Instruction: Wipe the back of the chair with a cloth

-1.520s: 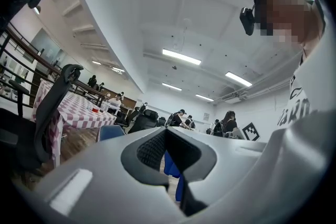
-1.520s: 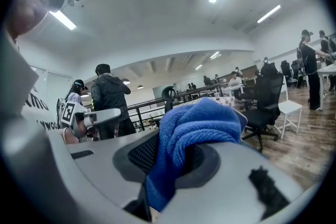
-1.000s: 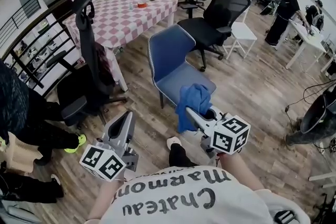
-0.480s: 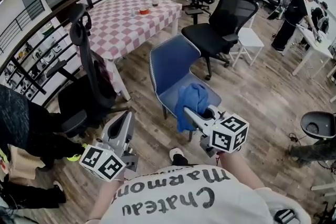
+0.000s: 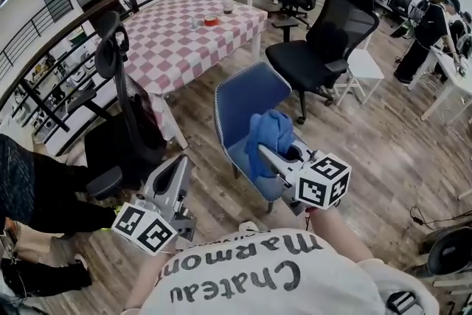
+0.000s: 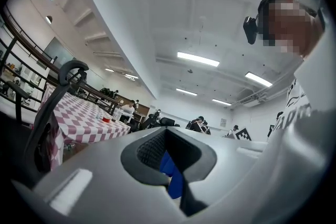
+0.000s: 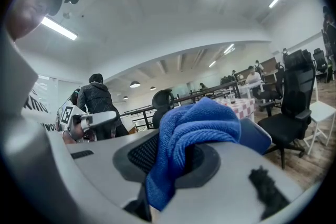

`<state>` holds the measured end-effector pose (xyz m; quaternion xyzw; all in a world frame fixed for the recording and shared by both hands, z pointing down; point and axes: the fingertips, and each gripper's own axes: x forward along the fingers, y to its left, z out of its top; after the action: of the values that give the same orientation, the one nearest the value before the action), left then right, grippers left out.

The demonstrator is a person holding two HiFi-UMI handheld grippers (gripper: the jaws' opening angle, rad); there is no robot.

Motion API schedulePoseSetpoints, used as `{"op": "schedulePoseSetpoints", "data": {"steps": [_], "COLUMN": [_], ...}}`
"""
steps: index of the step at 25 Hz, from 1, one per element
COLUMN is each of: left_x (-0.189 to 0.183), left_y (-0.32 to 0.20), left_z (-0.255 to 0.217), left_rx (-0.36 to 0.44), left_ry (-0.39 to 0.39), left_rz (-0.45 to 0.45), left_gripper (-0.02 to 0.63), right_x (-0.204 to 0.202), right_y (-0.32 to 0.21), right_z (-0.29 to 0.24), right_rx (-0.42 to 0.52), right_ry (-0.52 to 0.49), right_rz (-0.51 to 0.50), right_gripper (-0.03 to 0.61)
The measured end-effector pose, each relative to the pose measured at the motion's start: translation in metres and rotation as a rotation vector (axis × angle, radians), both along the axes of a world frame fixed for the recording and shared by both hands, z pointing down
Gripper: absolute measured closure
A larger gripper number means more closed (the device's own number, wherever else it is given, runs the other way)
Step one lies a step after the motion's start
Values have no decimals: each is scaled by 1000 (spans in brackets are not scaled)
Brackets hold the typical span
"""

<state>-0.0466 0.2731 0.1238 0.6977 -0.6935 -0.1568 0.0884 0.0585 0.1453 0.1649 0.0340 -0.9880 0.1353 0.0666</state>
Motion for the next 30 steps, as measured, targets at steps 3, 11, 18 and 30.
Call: {"op": "schedulePoseSetpoints", "data": {"steps": [3, 11, 18, 30], "left_x": [-8, -24, -28, -50], "left_y": [-18, -68, -90, -130], "left_z": [5, 9, 28, 48], "left_rx": [-13, -19, -26, -100], "left_ry": [7, 14, 27, 62], "left_rz": [-20, -51, -62, -46], "left_gripper": [607, 607, 607, 607], "right_x": [-9, -28, -39, -62], "right_y": [-19, -69, -98, -116], "right_z": [3, 6, 31, 51], "right_rx": [-5, -3, -32, -76], "right_ry": [6, 3, 18, 41], "right_rz": [-15, -54, -71, -96], "right_gripper": [489, 489, 489, 489]}}
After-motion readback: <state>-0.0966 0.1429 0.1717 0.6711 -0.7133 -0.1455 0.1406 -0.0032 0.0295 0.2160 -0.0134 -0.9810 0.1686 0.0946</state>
